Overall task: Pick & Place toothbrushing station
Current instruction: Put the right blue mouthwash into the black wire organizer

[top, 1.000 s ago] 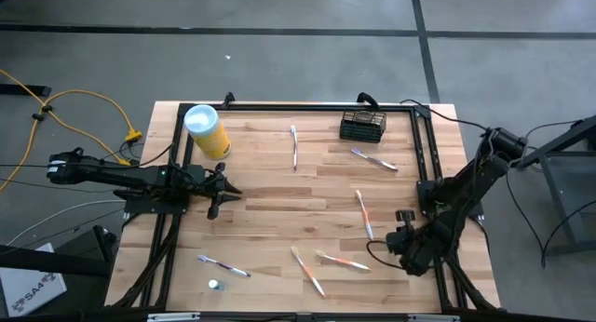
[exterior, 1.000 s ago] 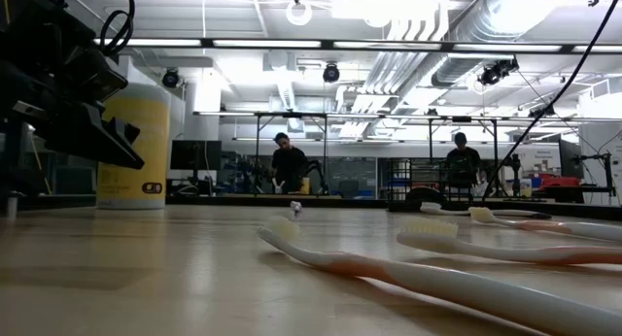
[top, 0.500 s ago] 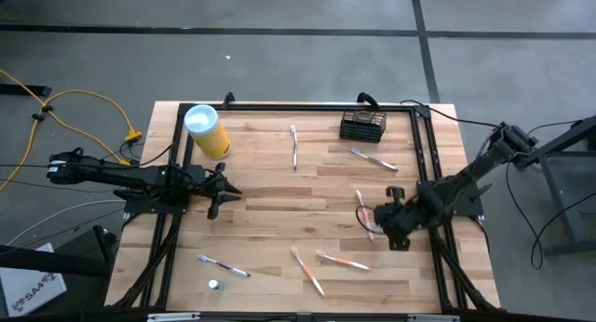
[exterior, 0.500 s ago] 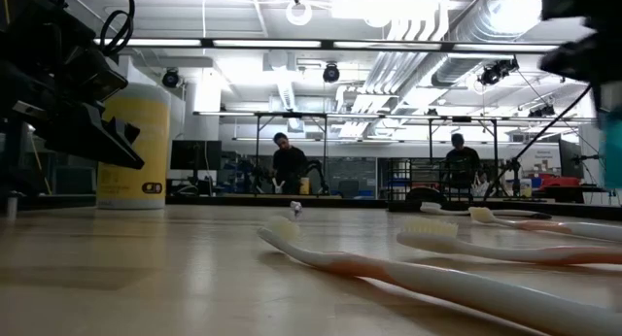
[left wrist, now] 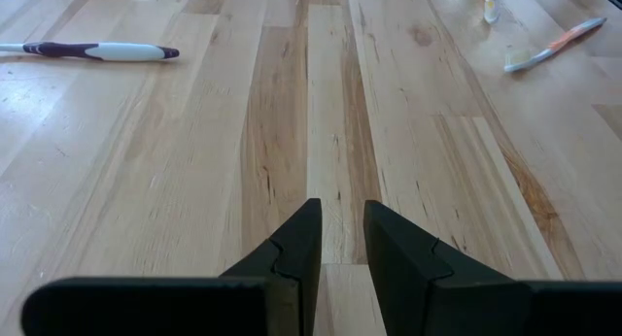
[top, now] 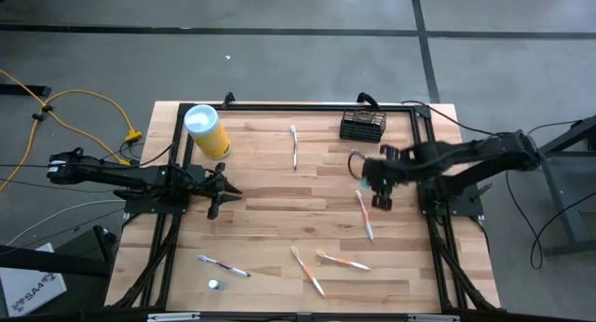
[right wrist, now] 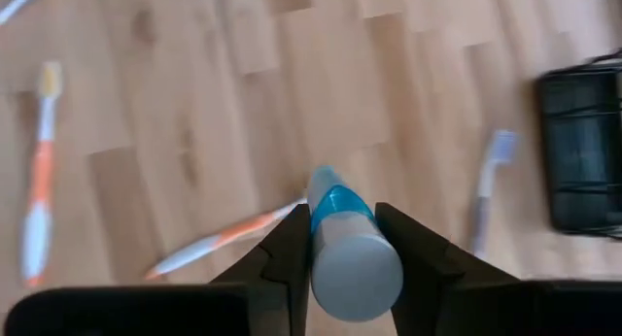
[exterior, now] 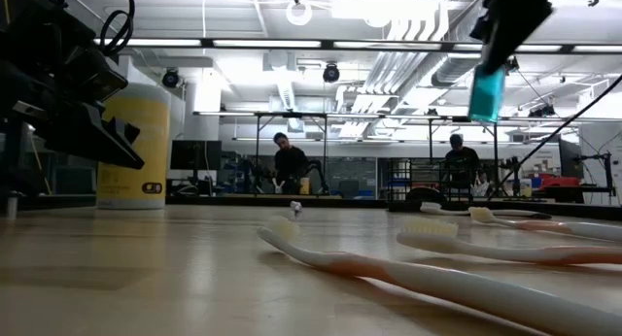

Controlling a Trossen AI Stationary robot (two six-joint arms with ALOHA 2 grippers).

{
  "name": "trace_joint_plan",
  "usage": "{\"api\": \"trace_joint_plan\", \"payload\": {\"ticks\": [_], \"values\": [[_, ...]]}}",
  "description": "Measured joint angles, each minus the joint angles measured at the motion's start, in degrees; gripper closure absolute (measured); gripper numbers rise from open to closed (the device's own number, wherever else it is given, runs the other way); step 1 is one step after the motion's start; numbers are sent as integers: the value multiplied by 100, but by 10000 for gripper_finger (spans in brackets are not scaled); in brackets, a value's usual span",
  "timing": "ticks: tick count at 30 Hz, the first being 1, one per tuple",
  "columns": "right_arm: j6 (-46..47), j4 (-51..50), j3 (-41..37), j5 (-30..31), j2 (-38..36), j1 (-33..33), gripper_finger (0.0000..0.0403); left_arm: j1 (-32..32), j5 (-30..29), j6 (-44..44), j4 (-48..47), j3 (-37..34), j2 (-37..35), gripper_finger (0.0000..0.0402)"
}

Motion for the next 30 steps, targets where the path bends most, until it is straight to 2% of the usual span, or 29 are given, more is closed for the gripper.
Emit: {"api": "trace_joint_plan", "payload": {"ticks": [7,16,30], "values": [[-902,-60,311,-281,0,-1349,313,1,0,0,-1,0,0,325],[-1819,247,334,-558,137,-2801,313,1,0,0,-1,0,-1,325],[-2821,862,343,-806,468,-4289,313,-1,0,1,-1,0,1,325]]}}
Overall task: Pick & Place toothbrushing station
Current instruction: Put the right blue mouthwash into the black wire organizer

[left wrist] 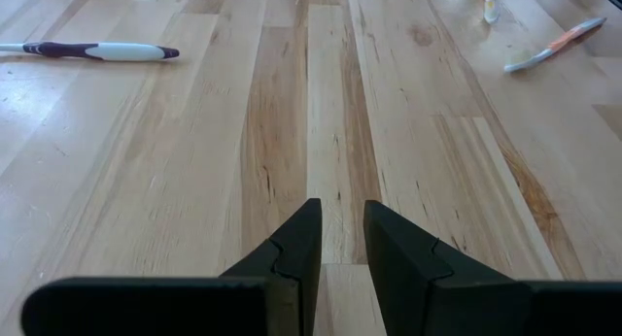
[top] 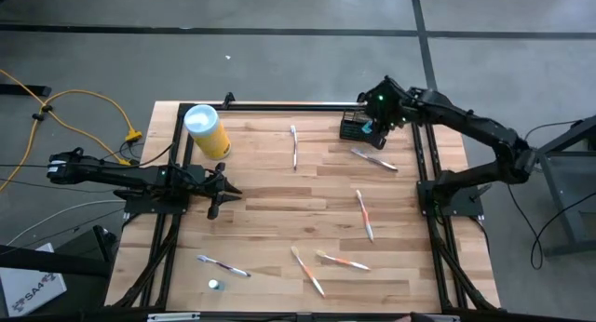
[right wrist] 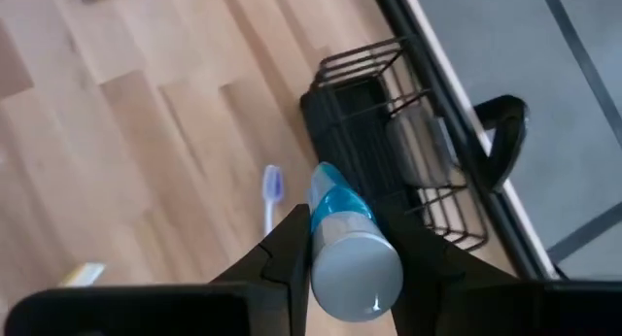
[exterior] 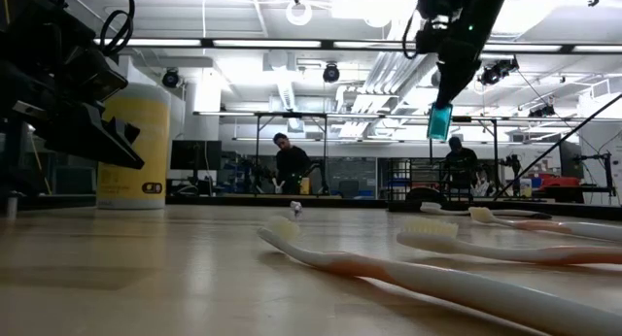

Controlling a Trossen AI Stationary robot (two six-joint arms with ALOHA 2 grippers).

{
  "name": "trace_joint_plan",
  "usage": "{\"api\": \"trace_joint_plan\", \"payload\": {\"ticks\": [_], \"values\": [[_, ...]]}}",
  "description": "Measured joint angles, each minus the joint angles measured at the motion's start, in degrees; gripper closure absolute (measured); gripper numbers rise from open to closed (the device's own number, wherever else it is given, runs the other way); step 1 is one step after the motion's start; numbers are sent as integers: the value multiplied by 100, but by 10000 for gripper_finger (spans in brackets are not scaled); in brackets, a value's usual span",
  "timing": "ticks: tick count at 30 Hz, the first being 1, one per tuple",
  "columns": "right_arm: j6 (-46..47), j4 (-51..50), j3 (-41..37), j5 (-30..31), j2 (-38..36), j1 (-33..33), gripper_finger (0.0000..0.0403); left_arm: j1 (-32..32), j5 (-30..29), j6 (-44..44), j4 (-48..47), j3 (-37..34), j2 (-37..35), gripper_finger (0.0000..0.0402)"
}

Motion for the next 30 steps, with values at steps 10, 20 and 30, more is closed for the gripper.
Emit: {"api": "trace_joint_plan", "payload": {"ticks": [10,20,30], "values": [[-586,86,643,-162,838,-515,311,2,0,-1,1,0,-1,325],[-631,-520,1287,-161,1691,-578,312,1,0,-2,0,0,-2,325],[-469,-373,1287,-482,1759,-633,312,1,0,0,0,0,-1,325]]}}
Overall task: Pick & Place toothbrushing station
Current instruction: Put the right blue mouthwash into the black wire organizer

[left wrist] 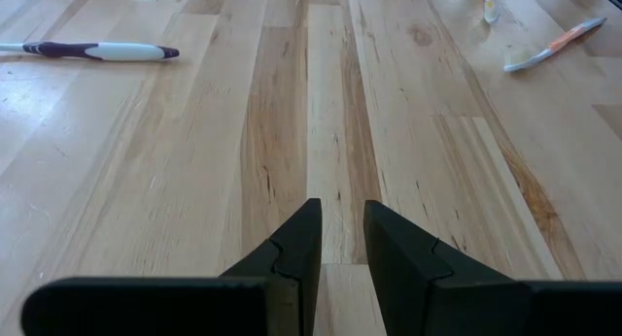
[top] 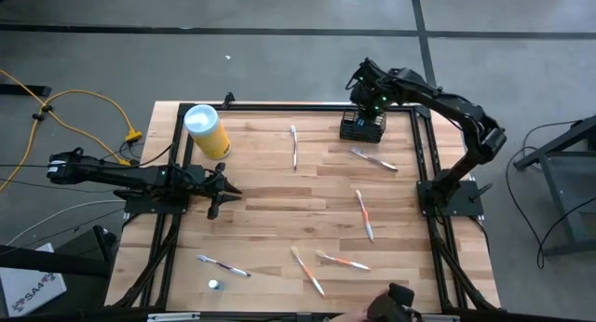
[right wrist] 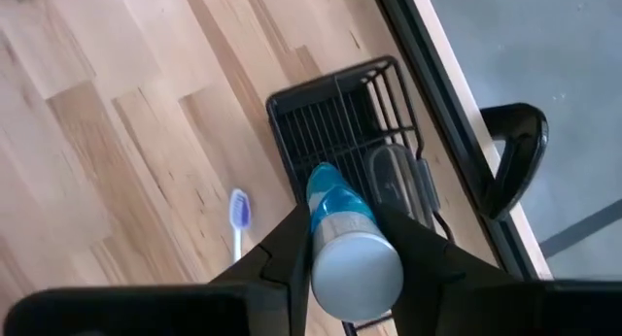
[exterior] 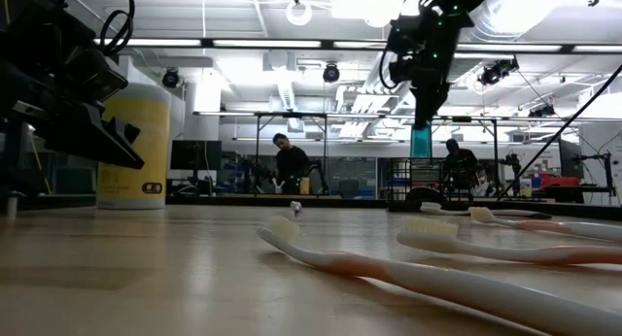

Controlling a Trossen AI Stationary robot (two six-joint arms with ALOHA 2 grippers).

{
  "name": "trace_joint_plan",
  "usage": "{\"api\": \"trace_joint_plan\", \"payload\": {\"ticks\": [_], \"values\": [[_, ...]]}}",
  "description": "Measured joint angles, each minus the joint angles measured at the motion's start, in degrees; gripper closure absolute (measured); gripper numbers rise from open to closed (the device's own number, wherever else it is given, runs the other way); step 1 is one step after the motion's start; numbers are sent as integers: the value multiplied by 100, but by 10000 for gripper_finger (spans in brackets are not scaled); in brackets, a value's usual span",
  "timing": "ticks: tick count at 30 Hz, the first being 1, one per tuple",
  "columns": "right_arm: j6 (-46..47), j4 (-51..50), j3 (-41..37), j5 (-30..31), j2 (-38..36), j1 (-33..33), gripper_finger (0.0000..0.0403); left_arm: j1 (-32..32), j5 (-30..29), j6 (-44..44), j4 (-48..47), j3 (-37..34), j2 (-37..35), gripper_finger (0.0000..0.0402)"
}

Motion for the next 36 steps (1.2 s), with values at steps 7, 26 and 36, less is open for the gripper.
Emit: {"api": "trace_joint_plan", "payload": {"ticks": [7,26,36], "values": [[101,58,8,-72,119,-71,312,-1,0,-2,2,0,1,325],[151,-83,-13,141,-7,-109,312,0,0,-1,2,0,1,325],[314,-148,-152,195,2,-142,312,-1,0,0,2,0,0,325]]}}
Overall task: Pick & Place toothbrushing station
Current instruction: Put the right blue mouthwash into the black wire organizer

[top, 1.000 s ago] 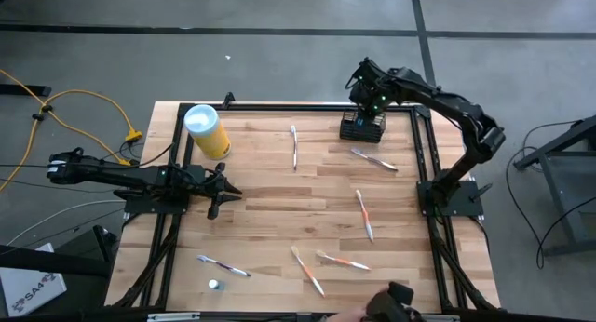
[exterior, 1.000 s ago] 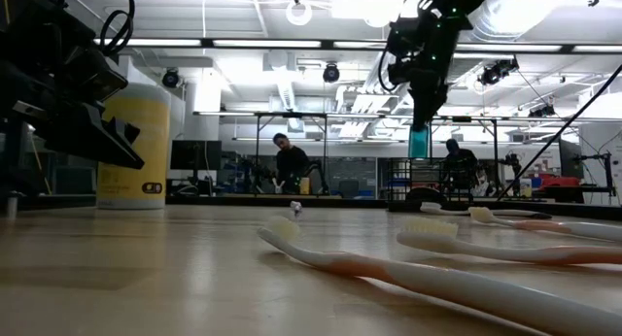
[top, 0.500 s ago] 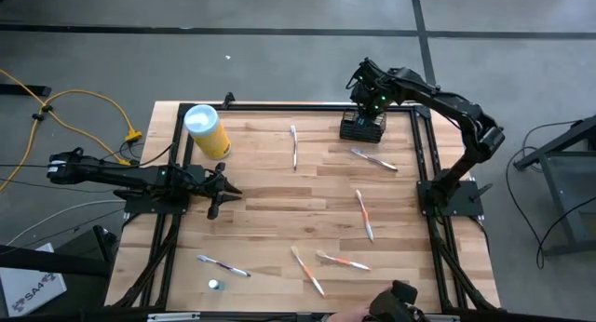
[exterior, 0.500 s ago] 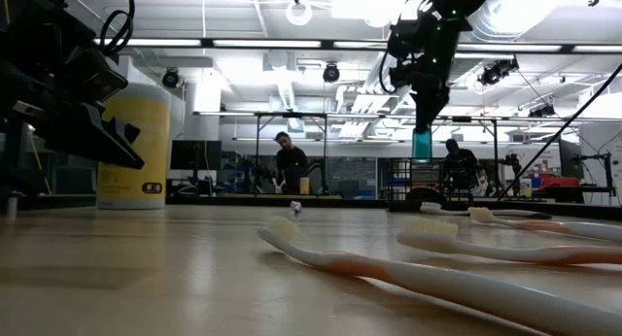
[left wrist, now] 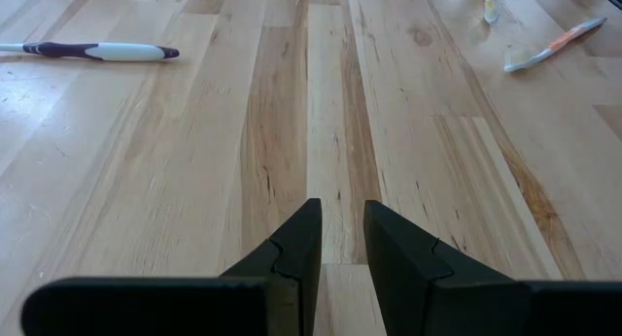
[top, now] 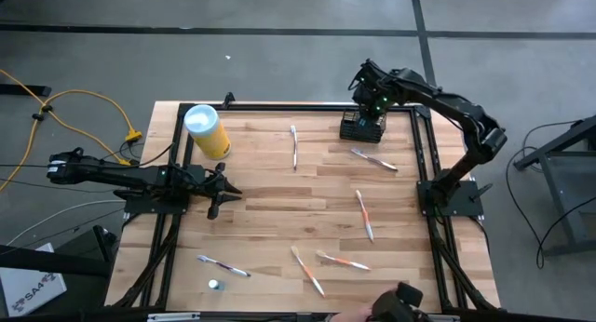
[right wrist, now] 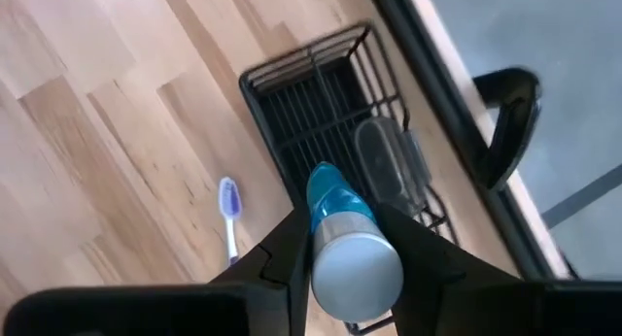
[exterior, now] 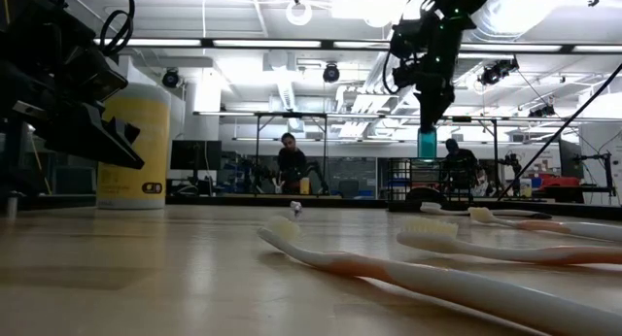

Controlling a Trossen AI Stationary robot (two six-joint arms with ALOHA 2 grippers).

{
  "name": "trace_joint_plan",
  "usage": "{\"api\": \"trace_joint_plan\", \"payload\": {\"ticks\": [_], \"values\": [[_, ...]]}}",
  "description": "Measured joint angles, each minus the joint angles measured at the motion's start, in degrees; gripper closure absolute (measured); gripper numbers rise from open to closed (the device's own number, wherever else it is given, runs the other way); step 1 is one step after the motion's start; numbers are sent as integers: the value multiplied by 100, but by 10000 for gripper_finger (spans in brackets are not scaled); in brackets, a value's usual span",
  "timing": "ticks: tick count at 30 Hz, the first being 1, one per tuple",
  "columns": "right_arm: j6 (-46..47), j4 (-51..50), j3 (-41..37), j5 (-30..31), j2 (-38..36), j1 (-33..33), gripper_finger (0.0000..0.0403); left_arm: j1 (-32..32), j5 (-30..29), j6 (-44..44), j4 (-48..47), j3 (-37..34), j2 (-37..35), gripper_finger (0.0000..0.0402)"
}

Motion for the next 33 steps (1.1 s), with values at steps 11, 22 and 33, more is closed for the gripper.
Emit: {"api": "trace_joint_plan", "payload": {"ticks": [11,22,33], "values": [[-87,836,-824,-455,0,-373,312,1,0,-1,0,0,-1,325],[-183,1400,-1286,-356,-2,-461,312,1,0,0,0,0,0,325],[-314,1800,-1587,-277,-17,-454,311,2,0,0,1,0,1,325]]}}
